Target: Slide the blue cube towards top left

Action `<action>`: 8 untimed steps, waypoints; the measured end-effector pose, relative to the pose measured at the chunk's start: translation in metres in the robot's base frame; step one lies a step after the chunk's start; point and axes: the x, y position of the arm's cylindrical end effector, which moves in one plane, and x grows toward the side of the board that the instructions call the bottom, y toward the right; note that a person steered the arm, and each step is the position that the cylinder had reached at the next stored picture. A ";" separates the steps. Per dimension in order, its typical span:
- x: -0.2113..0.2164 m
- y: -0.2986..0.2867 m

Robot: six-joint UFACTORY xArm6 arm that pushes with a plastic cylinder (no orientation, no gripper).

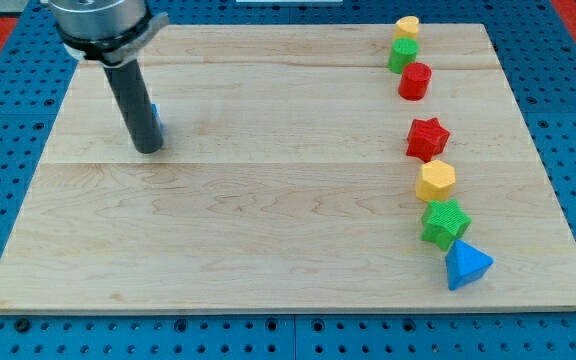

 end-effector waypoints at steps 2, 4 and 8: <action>-0.054 -0.015; -0.069 -0.044; -0.100 -0.032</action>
